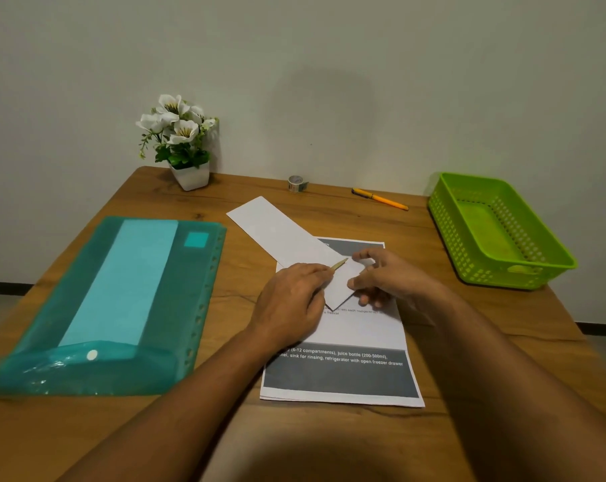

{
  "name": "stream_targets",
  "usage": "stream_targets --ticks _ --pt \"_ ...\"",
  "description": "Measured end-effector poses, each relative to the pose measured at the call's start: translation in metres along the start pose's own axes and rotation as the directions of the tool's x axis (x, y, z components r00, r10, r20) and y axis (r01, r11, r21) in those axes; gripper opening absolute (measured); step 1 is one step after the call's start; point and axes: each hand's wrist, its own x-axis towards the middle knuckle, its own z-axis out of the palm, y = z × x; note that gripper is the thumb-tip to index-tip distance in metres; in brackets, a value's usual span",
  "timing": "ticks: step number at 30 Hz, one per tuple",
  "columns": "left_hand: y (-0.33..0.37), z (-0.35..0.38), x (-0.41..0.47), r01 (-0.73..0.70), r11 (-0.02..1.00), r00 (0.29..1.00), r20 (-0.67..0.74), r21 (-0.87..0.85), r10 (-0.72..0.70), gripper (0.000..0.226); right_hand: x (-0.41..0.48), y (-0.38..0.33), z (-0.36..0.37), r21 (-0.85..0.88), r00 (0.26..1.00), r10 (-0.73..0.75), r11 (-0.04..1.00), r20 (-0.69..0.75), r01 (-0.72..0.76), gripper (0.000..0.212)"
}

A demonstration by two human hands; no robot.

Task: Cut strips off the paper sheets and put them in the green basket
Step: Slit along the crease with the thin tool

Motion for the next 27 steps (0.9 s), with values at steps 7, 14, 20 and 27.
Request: stream_targets --ticks 7,14,20,27 --pt "0.0 0.001 0.0 -0.006 1.0 1.0 -0.016 -0.009 0.006 0.039 -0.008 0.001 -0.002 0.03 0.999 -0.014 0.999 0.034 0.013 0.064" --pt "0.001 -0.001 -0.003 -0.041 0.997 0.999 -0.008 -0.071 0.041 0.046 0.007 -0.005 0.022 0.091 0.992 -0.101 0.99 -0.078 0.108 0.055" --pt "-0.001 -0.001 -0.004 -0.025 0.993 1.0 -0.013 -0.114 0.024 0.049 0.012 -0.005 0.032 0.105 0.98 -0.11 0.986 -0.163 0.128 0.032" --pt "0.003 -0.006 -0.005 -0.017 0.987 1.0 0.002 -0.161 0.017 0.054 0.015 -0.001 0.038 0.078 0.947 -0.137 0.983 -0.292 0.166 0.005"
